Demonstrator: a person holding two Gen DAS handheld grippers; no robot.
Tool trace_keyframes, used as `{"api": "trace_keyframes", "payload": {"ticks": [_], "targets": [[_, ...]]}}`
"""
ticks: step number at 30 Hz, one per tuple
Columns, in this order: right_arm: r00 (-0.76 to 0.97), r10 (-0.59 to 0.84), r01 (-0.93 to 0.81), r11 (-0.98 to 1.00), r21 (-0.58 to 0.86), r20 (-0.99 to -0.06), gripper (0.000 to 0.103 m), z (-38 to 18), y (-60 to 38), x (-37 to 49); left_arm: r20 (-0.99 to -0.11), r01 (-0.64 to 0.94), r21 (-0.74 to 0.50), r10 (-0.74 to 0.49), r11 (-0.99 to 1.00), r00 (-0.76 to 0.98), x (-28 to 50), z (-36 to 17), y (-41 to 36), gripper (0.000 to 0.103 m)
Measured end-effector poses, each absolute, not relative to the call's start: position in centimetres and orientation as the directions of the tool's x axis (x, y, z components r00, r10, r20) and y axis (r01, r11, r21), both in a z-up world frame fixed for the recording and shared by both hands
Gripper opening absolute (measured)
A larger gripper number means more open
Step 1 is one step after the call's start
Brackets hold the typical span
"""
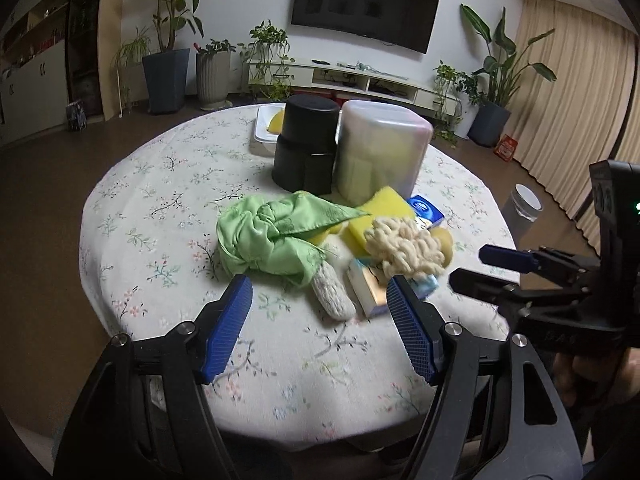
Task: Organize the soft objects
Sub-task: 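Return to the table and grasp the green scrunchie with the left tool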
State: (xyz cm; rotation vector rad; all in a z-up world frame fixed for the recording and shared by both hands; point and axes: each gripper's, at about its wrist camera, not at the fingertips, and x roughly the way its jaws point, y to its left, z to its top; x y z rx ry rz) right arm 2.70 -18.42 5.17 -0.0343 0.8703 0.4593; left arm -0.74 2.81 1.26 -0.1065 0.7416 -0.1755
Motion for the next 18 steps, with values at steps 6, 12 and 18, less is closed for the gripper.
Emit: {"api": "trace_keyframes", "payload": {"ticks": [6, 12, 18], "targets": [[0.529, 0.384, -0.431, 0.89, 0.15, -0.757, 0.065, 4.3, -16.1, 5.0, -0.687, 0.095, -0.179, -0.194, 0.979, 0.7, 2.2, -0.1, 3.6, 0.068], [0.515, 0.372, -0.439, 0.888, 0.135, -0.772, 0.065, 3.5, -14.7, 6.7, -0.705, 0.083, -0.187, -0.193, 0.979, 0.682, 4.4, -1.3, 3.9, 0.068], [0.509, 0.347, -0.435, 0.893, 0.113, -0.788, 0.065, 2.3, -14.3, 7.6, -0.726, 0.065, -0.192, -0.186, 0.979, 0.661, 5.7, -2.6, 4.3, 0.068]]}}
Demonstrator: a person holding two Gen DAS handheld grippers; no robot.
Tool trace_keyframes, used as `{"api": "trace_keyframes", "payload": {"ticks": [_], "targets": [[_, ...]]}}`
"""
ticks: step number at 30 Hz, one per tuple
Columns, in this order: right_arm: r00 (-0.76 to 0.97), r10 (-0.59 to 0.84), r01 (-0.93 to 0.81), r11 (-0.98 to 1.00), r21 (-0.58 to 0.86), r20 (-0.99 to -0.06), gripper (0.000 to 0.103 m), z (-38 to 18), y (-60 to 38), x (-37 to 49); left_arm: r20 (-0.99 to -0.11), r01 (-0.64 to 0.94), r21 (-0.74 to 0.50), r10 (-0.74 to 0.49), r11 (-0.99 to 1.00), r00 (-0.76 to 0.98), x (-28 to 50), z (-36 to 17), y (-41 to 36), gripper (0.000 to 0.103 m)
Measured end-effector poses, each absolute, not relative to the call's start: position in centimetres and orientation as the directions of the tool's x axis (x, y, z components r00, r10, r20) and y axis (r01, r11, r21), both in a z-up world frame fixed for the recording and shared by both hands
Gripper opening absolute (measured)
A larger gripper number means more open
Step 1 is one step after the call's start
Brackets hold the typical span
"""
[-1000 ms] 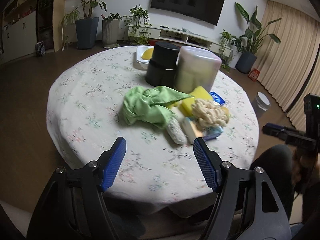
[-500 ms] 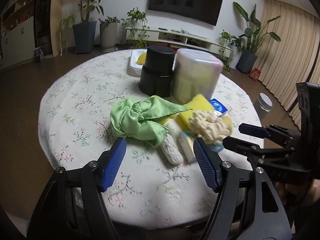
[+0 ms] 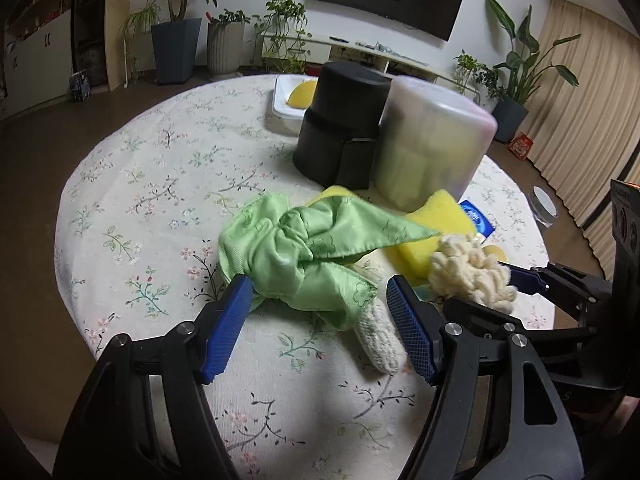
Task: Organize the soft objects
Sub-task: 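Return to the table and grasp the green scrunchie with the left tool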
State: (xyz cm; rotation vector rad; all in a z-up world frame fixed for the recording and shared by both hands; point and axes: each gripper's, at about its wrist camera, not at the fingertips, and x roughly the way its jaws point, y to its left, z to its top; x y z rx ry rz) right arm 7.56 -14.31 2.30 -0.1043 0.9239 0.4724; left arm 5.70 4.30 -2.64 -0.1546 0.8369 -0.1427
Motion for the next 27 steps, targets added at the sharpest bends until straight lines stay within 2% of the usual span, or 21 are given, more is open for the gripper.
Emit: {"api": "trace_keyframes", "payload": {"ticks": [2, 3, 6, 9, 16, 21, 25, 27], "targets": [[0.506, 0.34, -0.432, 0.895, 0.108, -0.793, 0.063, 2.0, -14.3, 7.8, -0.738, 0.058, -0.196, -0.186, 0.979, 0.649, 6.0, -3.2, 4.4, 0.068], [0.503, 0.343, -0.433, 0.894, 0.112, -0.793, 0.056, 1.8, -14.3, 7.8, -0.741, 0.056, -0.198, -0.187, 0.979, 0.644, 6.2, -3.5, 4.4, 0.068], [0.515, 0.344, -0.439, 0.893, 0.103, -0.785, 0.047, 1.7, -14.4, 7.9, -0.743, 0.048, -0.206, -0.188, 0.977, 0.643, 6.5, -3.5, 4.7, 0.068], [0.523, 0.349, -0.438, 0.893, 0.106, -0.778, 0.042, 1.7, -14.6, 7.8, -0.742, 0.04, -0.217, -0.191, 0.975, 0.643, 7.0, -3.3, 5.0, 0.068], [0.541, 0.351, -0.439, 0.893, 0.1, -0.764, 0.039, 1.7, -15.0, 7.1, -0.742, 0.021, -0.207, -0.171, 0.978, 0.648, 8.2, -2.8, 5.3, 0.073], [0.544, 0.36, -0.446, 0.889, 0.103, -0.758, 0.039, 1.8, -15.0, 7.1, -0.739, 0.006, -0.135, -0.105, 0.991, 0.666, 8.3, -2.1, 5.1, 0.073], [0.543, 0.366, -0.454, 0.885, 0.103, -0.755, 0.039, 1.7, -14.9, 7.0, -0.756, -0.01, -0.12, -0.085, 0.993, 0.649, 9.3, -2.2, 5.3, 0.086], [0.543, 0.369, -0.453, 0.885, 0.106, -0.755, 0.039, 1.6, -15.0, 6.9, -0.786, -0.002, -0.132, -0.103, 0.991, 0.609, 10.2, -3.3, 5.3, 0.087]]}}
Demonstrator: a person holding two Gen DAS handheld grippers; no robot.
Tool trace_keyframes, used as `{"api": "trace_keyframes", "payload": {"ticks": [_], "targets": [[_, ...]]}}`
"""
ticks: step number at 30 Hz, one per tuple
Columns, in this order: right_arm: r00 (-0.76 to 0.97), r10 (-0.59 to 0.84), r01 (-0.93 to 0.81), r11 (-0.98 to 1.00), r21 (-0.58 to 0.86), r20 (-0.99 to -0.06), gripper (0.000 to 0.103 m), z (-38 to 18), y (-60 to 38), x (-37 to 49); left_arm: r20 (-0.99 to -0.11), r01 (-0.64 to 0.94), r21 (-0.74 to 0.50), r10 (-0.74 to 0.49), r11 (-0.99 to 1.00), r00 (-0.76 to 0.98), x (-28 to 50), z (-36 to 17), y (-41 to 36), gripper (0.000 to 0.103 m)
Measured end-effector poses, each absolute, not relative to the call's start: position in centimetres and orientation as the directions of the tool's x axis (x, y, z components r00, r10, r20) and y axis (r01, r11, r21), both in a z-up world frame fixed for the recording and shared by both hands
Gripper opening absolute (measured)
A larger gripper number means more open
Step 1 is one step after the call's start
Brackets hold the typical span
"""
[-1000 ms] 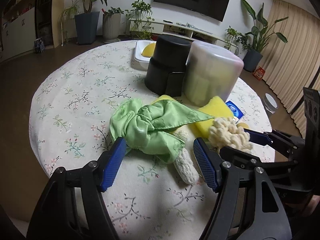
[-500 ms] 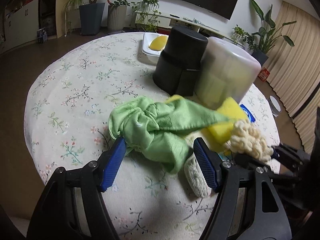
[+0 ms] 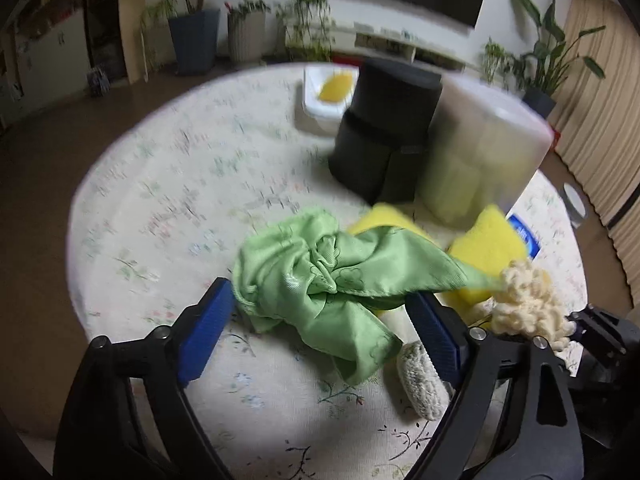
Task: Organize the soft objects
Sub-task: 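Return to the table and grasp the green scrunchie with the left tool, then lift the scrunchie with the left tool while the right tool grasps the coiled bath puff, then carry scrunchie and bath puff to the white tray and release both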
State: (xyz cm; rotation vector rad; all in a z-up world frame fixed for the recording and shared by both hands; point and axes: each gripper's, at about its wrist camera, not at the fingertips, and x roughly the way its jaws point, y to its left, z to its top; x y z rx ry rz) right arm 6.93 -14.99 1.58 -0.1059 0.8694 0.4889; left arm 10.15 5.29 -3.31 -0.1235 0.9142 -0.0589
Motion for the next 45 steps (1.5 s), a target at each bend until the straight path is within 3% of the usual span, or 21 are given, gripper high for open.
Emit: {"api": "trace_keyframes", "payload": {"ticks": [3, 9, 12, 16, 23, 28, 45], "targets": [[0.542, 0.371, -0.453, 0.885, 0.11, -0.754, 0.039, 1.6, -15.0, 7.0, -0.817, -0.006, -0.152, -0.122, 0.988, 0.563, 11.2, -5.2, 5.5, 0.087], [0.544, 0.375, -0.445, 0.887, 0.121, -0.751, 0.039, 1.6, -15.3, 7.1, -0.779, -0.01, -0.214, -0.165, 0.977, 0.605, 10.8, -5.1, 6.2, 0.084], [0.545, 0.379, -0.45, 0.885, 0.12, -0.747, 0.039, 1.6, -15.3, 7.0, -0.769, 0.003, -0.225, -0.18, 0.974, 0.613, 10.5, -5.0, 6.2, 0.061], [0.554, 0.376, -0.449, 0.886, 0.114, -0.743, 0.039, 1.8, -15.4, 6.8, -0.764, -0.003, -0.236, -0.184, 0.972, 0.619, 10.0, -4.8, 6.4, 0.044], [0.563, 0.368, -0.448, 0.888, 0.101, -0.74, 0.038, 2.1, -15.4, 6.6, -0.736, -0.006, -0.276, -0.208, 0.961, 0.644, 8.1, -3.6, 6.8, 0.04], [0.566, 0.361, -0.441, 0.892, 0.097, -0.742, 0.032, 2.3, -15.8, 6.3, -0.721, 0.01, -0.268, -0.207, 0.963, 0.661, 5.8, -2.7, 6.4, 0.034], [0.632, 0.287, -0.33, 0.94, 0.084, -0.72, 0.03, 6.4, -22.8, 5.5, -0.666, 0.072, -0.287, -0.253, 0.955, 0.702, 5.0, 2.3, 7.9, 0.033]]}}
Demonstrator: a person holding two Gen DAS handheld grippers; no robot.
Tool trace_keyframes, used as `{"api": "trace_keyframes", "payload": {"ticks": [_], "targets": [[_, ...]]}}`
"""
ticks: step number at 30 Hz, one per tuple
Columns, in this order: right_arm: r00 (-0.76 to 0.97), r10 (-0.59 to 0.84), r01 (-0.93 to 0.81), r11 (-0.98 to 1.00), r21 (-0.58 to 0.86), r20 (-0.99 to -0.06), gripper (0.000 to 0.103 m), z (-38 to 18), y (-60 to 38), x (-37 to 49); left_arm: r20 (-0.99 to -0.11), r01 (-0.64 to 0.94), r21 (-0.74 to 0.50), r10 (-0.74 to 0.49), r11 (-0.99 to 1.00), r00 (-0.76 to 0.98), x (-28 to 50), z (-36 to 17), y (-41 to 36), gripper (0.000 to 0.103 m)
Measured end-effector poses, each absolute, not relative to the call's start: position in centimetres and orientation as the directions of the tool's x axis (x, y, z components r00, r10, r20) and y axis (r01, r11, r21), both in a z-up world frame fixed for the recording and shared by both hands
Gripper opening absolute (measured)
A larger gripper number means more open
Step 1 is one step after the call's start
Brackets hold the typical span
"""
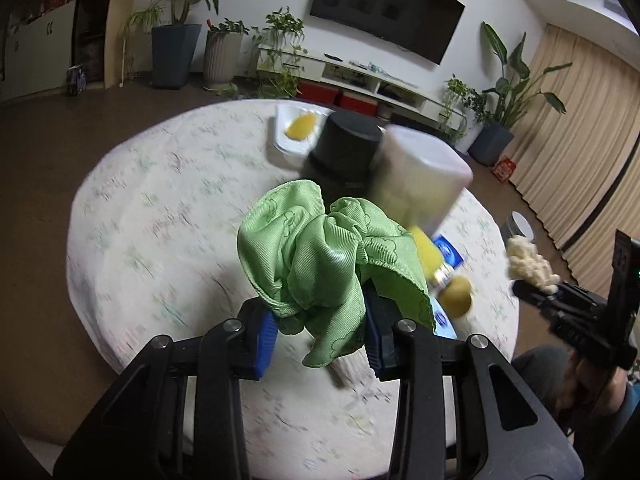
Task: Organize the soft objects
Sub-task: 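Carry scrunchie and bath puff to the white tray and release both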
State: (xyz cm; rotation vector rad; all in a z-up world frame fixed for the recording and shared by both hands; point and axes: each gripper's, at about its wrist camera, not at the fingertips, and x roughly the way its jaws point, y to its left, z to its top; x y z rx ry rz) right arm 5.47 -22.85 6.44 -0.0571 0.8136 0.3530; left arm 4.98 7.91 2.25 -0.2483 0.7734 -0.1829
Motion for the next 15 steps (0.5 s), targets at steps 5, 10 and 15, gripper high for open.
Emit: {"api": "trace_keyframes", "payload": {"ticks": [5, 10, 15], "targets": [[0.661, 0.198, -0.242, 0.969, 0.045, -0.724, 0.03, 7.2, -27.5, 8.7, -0.669, 0.027, -0.29, -0.223, 0.957, 0.708, 8.9, 2.7, 11.8, 0.033], [0.685, 0.09, -0.138, 0.99, -0.008, -0.723, 0.03, 8.0, -32.6, 13.8, -0.677, -0.005, -0.265, -0.182, 0.964, 0.713, 14.1, 3.6, 15.4, 0.033], [0.679, -0.003, -0.049, 0.998, -0.049, -0.734, 0.03, 8.8, -37.5, 19.7, -0.667, -0.004, -0.249, -0.169, 0.968, 0.726, 19.5, 5.1, 17.3, 0.033]]}}
